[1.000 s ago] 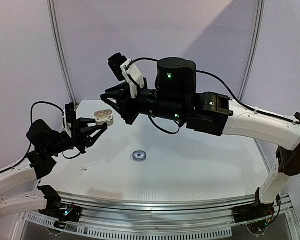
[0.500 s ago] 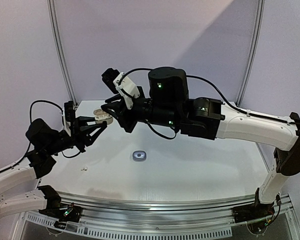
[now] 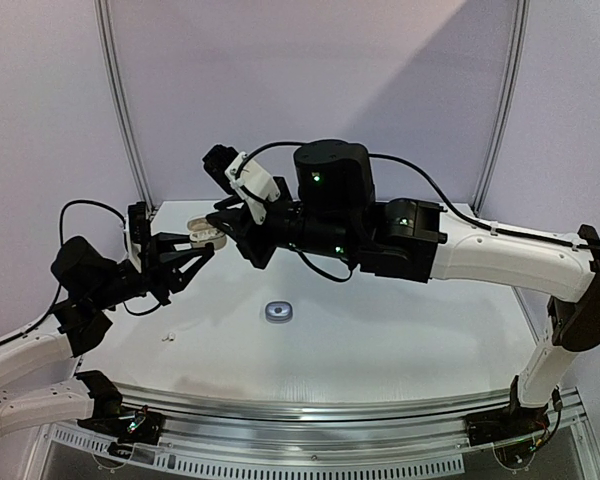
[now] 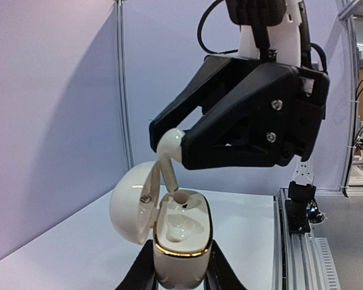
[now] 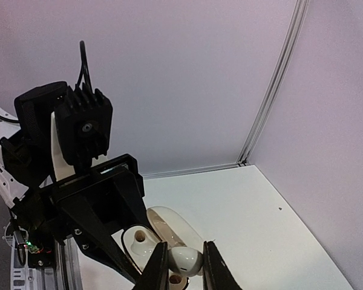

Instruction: Insert the wireless bluetooth earbuds into the charging case

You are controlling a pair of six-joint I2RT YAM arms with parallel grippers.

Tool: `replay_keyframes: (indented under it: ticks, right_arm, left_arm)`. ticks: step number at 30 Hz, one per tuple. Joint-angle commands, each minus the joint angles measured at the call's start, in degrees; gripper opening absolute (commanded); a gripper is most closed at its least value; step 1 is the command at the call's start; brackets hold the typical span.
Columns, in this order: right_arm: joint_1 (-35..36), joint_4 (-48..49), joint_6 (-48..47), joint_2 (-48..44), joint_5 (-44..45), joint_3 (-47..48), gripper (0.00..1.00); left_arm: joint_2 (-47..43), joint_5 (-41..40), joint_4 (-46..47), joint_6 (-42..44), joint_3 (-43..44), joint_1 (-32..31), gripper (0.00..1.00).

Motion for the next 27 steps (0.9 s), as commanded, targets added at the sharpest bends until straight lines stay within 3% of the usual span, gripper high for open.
replay_keyframes:
  ticks: [1,27]
  right_arm:
    - [0.1,-1.0,-0.6,0.3,0.1,-1.0,0.00]
    - [0.1,-0.5,-1.5,-0.8,1.8,-3.9,0.00]
  left_arm:
    - [0.1,-0.5,0.2,-0.3,1.5,-0.9,0.00]
    - [-0.1,-1.8,0.9,-1.8,1.8,-0.8,0.00]
